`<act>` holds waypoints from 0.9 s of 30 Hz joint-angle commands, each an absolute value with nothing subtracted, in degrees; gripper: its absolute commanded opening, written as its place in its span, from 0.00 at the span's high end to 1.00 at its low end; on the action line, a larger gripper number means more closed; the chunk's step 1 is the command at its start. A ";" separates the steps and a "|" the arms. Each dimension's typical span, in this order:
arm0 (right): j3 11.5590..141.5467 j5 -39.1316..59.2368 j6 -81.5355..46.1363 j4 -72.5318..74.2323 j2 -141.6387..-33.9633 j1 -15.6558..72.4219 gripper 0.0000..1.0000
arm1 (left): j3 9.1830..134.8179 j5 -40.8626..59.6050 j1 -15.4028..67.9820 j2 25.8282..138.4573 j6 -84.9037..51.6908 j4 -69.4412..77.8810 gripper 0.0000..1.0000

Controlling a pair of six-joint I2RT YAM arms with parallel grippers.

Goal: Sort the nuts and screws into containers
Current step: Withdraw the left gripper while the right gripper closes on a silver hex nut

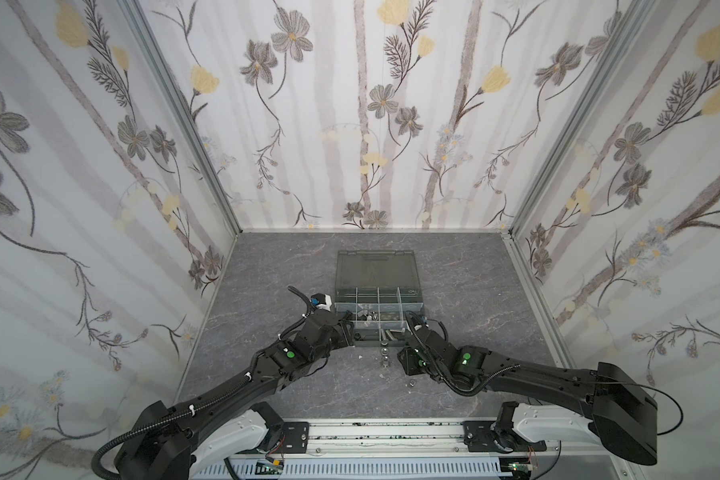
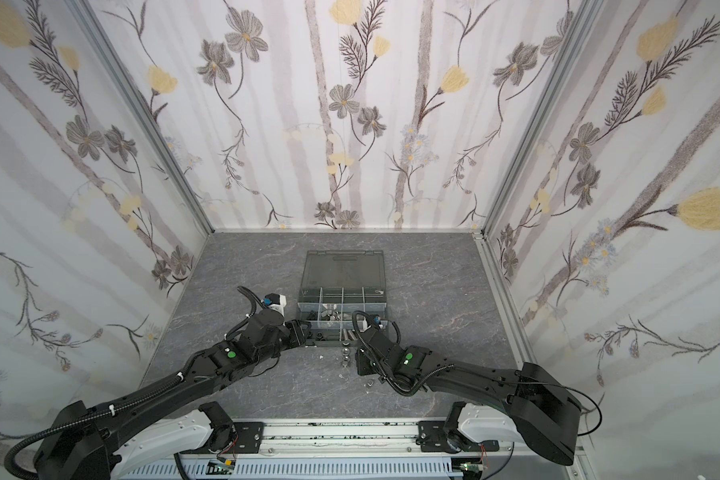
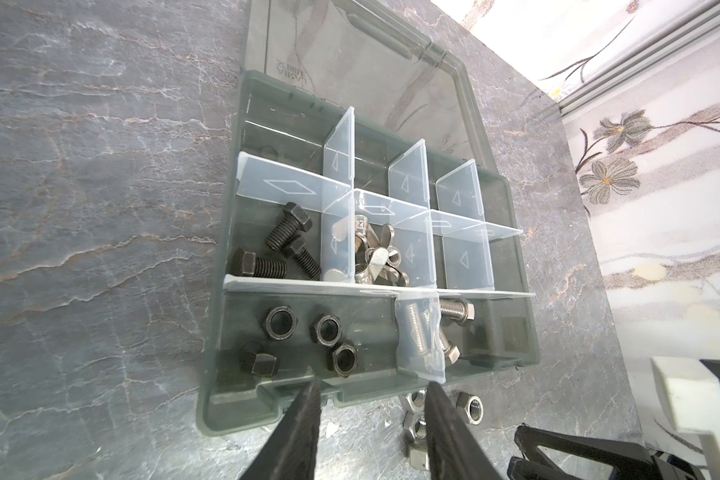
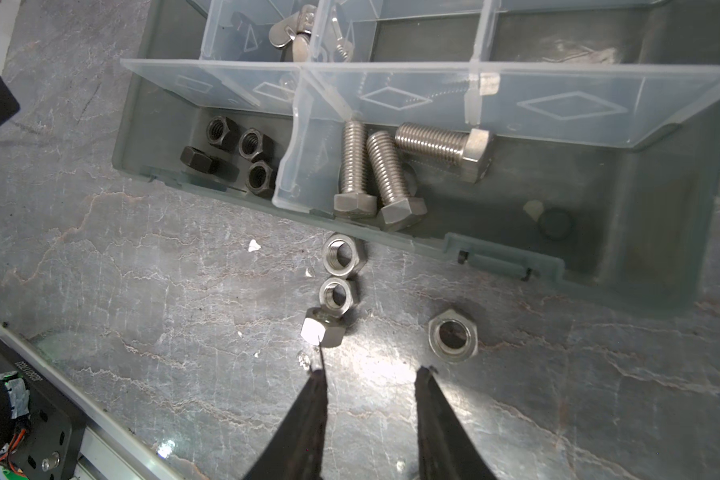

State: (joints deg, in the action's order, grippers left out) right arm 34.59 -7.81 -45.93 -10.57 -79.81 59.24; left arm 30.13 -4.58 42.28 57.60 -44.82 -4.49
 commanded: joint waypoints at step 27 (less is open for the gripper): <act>41.51 -4.25 -46.30 -7.77 -93.95 62.64 0.61 | 22.90 -5.12 42.45 49.33 -49.17 -3.63 0.56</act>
State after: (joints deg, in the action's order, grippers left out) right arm 41.69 -4.56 -44.95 -10.04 -93.45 62.59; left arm 23.33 -4.73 42.44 49.76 -48.21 -4.51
